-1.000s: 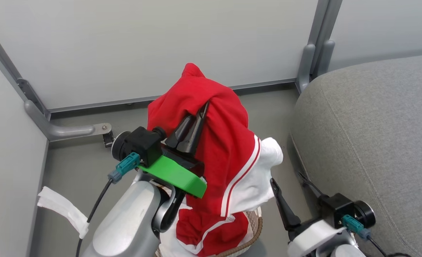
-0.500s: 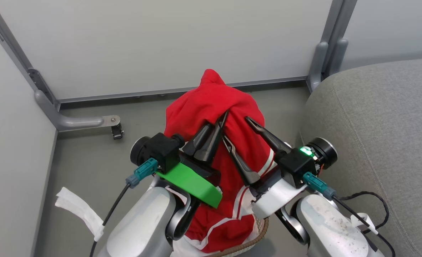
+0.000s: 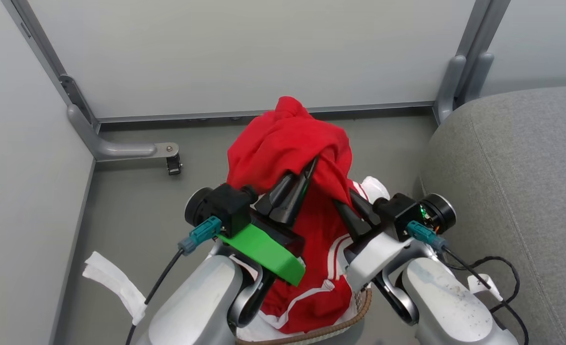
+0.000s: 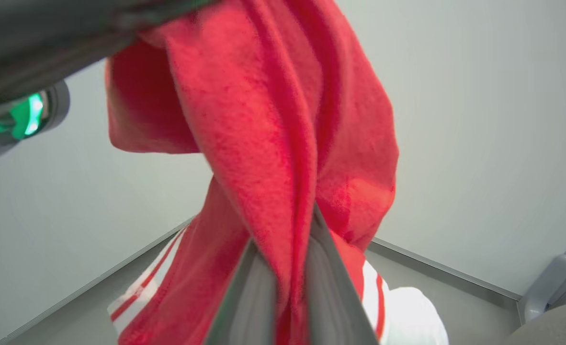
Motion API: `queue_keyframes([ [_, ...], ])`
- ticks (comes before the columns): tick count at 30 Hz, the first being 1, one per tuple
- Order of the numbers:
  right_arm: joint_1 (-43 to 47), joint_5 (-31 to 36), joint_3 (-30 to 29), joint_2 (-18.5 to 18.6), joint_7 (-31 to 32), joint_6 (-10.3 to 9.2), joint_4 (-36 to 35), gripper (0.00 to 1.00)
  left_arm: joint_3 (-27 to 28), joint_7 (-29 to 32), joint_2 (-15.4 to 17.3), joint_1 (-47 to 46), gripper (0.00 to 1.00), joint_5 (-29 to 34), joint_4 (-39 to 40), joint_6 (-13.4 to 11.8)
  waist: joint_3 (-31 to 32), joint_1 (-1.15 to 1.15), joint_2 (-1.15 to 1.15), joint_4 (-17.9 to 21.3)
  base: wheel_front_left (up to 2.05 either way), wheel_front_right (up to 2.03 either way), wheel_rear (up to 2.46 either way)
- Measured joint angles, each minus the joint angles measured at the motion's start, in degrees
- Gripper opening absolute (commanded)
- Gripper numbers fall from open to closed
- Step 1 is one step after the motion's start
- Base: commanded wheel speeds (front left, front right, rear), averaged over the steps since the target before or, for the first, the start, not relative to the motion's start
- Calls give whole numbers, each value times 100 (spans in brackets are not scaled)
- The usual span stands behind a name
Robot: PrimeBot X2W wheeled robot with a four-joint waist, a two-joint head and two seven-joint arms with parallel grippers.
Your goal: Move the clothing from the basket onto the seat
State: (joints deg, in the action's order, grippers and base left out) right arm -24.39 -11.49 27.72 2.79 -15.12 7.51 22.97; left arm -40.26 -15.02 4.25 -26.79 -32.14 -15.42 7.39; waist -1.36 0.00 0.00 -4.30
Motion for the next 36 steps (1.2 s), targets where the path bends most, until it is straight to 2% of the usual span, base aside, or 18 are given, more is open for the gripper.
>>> queue_keyframes([
  [3, 44, -80, -132, 0, 0, 0, -154, 0, 142, -2, 47, 5, 0, 86, -43, -10, -24, 0, 0, 58, 0, 0, 0],
  [4, 74, -116, -165, -1, -1, 0, -186, 0, 180, -4, 60, 10, 43, 133, -75, -21, -32, 0, 0, 89, 0, 0, 0],
  [5, 122, -144, -223, -1, 0, 0, -198, 0, 187, -10, 77, 17, 100, 185, -133, -34, -40, 0, 0, 128, 0, 0, 0],
  [10, 289, -225, -498, 4, 0, 0, -320, 0, 332, -10, 119, 113, 100, 368, -231, -35, -96, 0, 0, 373, 0, 0, 0],
  [16, 429, -209, -709, 0, -1, 2, -573, 0, 442, -10, 166, 259, 100, 479, -265, -33, -209, 0, 0, 856, 0, 0, 0],
  [36, 1065, -264, -1236, 8, 3, 1, -1230, 0, 457, -10, 255, 449, 100, 723, -94, -5, -628, 0, 0, 3004, 0, 0, 0],
])
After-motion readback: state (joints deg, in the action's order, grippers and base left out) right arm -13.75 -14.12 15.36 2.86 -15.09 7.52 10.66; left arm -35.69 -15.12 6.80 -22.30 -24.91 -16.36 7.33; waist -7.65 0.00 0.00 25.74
